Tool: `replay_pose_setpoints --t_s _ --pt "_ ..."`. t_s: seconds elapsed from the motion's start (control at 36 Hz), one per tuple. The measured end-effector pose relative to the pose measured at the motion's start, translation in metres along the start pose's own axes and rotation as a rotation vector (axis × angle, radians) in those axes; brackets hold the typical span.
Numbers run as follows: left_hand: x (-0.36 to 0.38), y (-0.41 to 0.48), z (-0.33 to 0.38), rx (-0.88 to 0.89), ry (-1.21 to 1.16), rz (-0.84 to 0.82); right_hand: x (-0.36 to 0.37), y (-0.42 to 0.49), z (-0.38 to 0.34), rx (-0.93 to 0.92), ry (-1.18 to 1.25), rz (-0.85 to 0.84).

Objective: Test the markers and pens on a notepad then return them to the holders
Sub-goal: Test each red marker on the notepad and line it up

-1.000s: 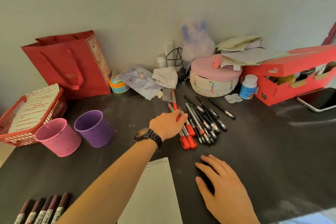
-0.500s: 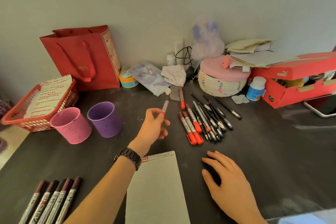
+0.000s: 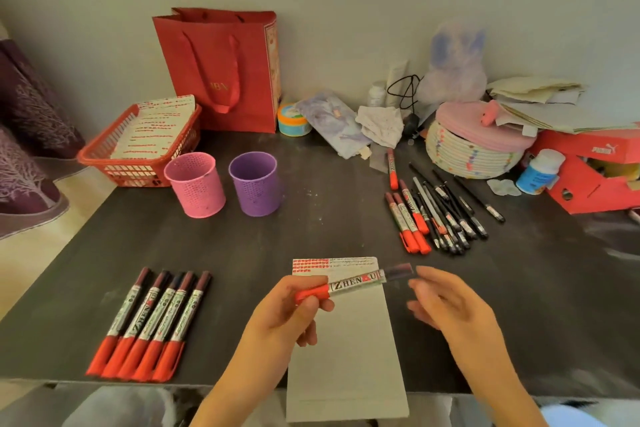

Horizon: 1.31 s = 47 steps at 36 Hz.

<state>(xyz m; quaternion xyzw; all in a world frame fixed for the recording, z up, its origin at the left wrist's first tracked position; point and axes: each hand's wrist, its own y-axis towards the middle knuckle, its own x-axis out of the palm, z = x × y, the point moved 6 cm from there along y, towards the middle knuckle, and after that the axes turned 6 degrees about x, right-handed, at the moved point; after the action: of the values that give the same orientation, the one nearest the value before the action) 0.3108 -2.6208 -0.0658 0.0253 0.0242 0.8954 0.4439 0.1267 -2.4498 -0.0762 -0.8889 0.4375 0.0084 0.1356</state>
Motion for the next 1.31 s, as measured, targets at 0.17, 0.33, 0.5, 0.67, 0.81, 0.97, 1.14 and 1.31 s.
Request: replay_pose_setpoints --t_s 0.17,0.33,0.5,0.67,0.81,0.97,1.14,1.31 --pt "0.010 -0.019 -0.002 0.068 0.171 -0.073 0.061 -0.025 -0.002 0.056 0.323 -0.248" --pt "0.009 -0.023 -0.001 0.073 0.403 -0.096 0.068 -0.030 0.006 0.038 0.380 -0.196" --pt "0.019 -0.021 -0.004 0.072 0.602 -0.043 0.074 -0.036 0.005 0.033 0.535 -0.227" --pt "0.038 -0.018 0.002 0.224 1.039 0.152 0.093 -0.044 0.003 0.198 1.078 -0.141" --pt "0.044 -0.016 0.009 0.235 1.104 0.183 0.097 -0.042 0.009 0.349 1.261 0.068" --pt "0.047 -0.023 0.011 0.163 1.043 0.088 0.097 -0.038 0.003 0.388 1.175 0.060" --pt "0.009 -0.035 -0.021 -0.253 0.554 -0.010 0.037 -0.028 -0.045 0.095 1.156 -0.155" --pt "-0.038 -0.020 0.000 -0.118 0.292 0.226 0.002 0.011 -0.058 0.065 1.085 -0.189"
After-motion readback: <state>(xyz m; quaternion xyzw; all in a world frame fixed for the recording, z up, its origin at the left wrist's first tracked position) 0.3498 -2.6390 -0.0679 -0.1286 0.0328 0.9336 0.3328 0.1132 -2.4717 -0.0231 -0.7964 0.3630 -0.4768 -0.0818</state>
